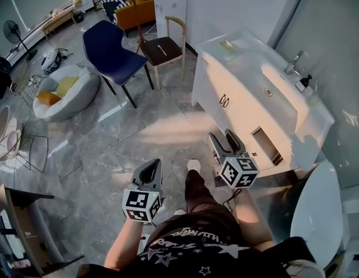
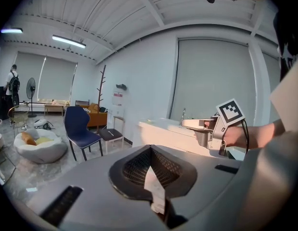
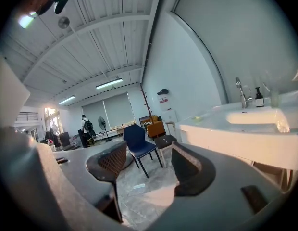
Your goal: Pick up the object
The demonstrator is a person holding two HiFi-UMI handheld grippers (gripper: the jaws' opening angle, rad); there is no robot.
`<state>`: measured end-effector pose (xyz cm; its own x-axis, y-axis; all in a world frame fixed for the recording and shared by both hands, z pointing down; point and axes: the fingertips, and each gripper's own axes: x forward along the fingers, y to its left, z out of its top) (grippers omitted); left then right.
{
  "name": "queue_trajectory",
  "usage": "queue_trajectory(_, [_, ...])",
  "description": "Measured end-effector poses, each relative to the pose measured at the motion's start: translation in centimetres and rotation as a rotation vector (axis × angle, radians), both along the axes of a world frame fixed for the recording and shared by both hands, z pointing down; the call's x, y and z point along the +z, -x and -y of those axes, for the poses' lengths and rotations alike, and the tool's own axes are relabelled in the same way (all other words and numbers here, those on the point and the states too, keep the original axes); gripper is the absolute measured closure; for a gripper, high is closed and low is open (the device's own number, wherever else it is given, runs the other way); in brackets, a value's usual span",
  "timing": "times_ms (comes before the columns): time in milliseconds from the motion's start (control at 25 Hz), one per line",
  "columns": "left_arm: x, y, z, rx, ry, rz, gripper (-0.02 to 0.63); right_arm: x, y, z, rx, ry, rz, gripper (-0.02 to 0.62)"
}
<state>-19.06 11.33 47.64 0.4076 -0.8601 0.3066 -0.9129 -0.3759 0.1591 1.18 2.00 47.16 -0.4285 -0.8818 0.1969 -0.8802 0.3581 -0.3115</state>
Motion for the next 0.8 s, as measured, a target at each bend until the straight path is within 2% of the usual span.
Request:
queue_trajectory(240, [0.7, -0.3, 7.7, -0.015, 0.029, 0.019, 0.589, 0.3, -1.2, 8.8, 0.018, 0.002, 0.038, 0.308])
queue_trajectory(800, [-0.6, -7.9, 30.4, 0.041, 0.043, 0.06, 0.589, 1.9, -8.4, 31.0, 0.058, 0.08, 0.075, 0.308])
